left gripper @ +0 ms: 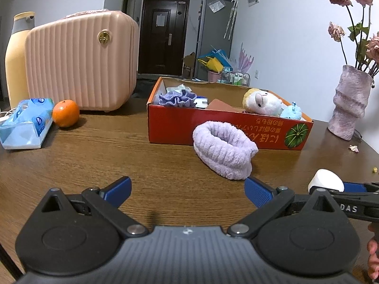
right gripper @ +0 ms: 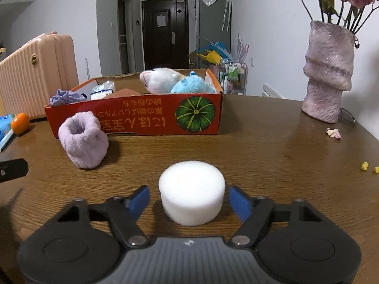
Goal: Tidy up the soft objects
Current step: 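Close the right tool on the white round sponge while the left tool grasps the lavender wristband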
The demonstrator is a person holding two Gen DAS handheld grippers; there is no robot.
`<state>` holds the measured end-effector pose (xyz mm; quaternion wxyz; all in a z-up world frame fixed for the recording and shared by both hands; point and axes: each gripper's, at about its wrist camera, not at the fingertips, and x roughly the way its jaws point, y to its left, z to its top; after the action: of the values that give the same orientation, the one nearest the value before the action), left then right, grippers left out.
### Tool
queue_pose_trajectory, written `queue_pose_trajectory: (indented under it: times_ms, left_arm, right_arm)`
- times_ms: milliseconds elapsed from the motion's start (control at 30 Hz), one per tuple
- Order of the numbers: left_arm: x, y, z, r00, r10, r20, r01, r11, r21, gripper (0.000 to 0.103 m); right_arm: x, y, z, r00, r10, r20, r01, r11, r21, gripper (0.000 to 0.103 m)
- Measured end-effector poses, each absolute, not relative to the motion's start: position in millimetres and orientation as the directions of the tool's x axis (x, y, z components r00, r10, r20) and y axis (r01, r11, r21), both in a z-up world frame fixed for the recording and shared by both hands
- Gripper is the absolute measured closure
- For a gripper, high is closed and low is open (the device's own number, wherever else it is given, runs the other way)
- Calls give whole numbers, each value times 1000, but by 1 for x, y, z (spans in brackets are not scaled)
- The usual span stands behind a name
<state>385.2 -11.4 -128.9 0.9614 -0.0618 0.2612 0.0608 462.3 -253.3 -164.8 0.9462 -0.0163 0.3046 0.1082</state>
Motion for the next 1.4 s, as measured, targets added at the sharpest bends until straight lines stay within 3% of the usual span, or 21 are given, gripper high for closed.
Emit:
queue_pose_trajectory:
  times_ms: [33, 267, 633, 1400]
  left_arm:
    - [386, -11, -129, 855, 83, -512, -149, 985, -89, 0]
    - [388, -10, -131, 848, 73, -525, -146, 984, -101, 0]
    - [401, -20, -131, 848, 72, -525, -156, 981, -116, 0]
    - [483, -68, -146, 806, 147, -574, -234, 969, -80, 0]
  right_arm:
    - [463, -252, -165, 789, 196, -582, -217, 976, 36, 46]
    - [461, -250, -164, 804, 187, -565, -214, 977, 18, 49]
    - [465, -273, -153, 859, 130, -494, -107, 991, 75, 49]
    - [503, -296, -151, 889, 53, -454, -18, 997, 81, 49]
